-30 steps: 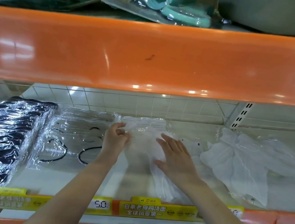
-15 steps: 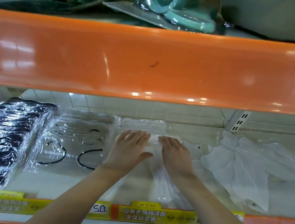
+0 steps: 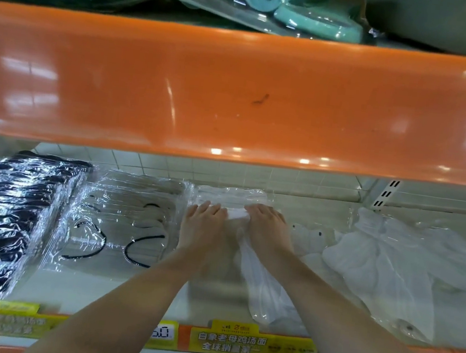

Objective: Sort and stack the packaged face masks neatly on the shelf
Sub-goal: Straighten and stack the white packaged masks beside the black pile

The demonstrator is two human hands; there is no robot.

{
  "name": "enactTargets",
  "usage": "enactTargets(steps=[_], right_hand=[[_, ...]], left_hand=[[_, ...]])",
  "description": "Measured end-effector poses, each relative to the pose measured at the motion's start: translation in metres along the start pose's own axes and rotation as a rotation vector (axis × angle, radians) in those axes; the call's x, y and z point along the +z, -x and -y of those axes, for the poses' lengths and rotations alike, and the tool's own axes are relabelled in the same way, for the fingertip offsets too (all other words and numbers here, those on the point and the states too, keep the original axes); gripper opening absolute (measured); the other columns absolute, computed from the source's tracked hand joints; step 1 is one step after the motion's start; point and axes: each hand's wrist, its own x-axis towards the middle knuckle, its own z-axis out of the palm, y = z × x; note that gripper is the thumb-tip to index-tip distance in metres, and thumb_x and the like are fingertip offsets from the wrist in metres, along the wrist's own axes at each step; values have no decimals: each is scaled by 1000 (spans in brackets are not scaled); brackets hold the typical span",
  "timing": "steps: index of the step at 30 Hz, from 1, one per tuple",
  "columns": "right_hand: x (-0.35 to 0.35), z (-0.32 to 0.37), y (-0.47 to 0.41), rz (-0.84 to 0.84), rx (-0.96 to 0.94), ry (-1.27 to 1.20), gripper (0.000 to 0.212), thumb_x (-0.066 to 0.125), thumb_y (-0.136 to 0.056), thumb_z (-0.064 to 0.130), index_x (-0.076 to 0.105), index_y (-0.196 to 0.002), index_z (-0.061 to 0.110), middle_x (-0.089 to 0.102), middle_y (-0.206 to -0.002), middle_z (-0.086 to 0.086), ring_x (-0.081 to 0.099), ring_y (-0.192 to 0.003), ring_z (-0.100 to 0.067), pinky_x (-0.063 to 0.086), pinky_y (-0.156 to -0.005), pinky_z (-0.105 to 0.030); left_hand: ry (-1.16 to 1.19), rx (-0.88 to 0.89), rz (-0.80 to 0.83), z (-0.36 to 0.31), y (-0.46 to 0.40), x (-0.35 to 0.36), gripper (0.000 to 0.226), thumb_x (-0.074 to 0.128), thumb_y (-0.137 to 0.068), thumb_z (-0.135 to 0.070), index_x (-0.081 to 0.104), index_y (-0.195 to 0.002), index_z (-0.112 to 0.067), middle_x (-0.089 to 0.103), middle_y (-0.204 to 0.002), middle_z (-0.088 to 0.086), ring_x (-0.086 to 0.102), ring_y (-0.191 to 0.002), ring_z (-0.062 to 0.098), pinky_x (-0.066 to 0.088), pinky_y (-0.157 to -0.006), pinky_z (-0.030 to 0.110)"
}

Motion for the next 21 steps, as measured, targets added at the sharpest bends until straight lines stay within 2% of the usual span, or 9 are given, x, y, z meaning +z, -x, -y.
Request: enactTargets(steps=[6, 11, 14, 19, 21], right_hand=[[16, 2, 3, 21, 34, 18, 43, 47, -92, 11, 48, -134, 15, 50, -138, 0, 40, -131, -19, 22, -109, -29], [23, 9, 2, 80, 74, 74, 48, 34, -100, 26, 31, -146, 13, 31, -152, -2, 23, -141, -19, 16, -116, -38], [22, 10, 6, 133, 73, 71, 53, 28, -102, 35, 22, -149, 14, 21, -157, -2, 14, -145, -19, 10, -118, -42], [20, 7, 9, 167, 58, 58, 56, 24, -102, 40, 19, -151, 15, 15, -159, -1, 8, -147, -18, 6, -119, -42], [18, 4, 6, 197, 36, 36, 54, 28, -101, 37, 22, -150, 15, 18, -158, -1, 11, -146, -19, 9, -118, -42]], left_hand=[[-28, -57, 103, -9, 0, 9, 46, 28, -101, -15, 25, -147, -12, 23, -156, 7, 16, -145, 24, 18, -115, 38], [-79, -100, 159, -18, -4, 11, 49, 25, -103, -28, 22, -147, -8, 20, -156, 15, 17, -144, 30, 18, -115, 44], [-77, -99, 181, -18, -2, 12, 51, 23, -103, -29, 17, -149, -8, 15, -157, 14, 12, -145, 29, 14, -117, 44], [-37, -102, 231, -15, 2, 10, 55, 21, -102, -34, 11, -151, -10, 9, -159, 12, 4, -147, 28, 10, -118, 44], [-37, -104, 255, -16, 1, 5, 56, 24, -101, -35, 15, -150, -9, 13, -158, 14, 9, -146, 29, 14, -118, 44]])
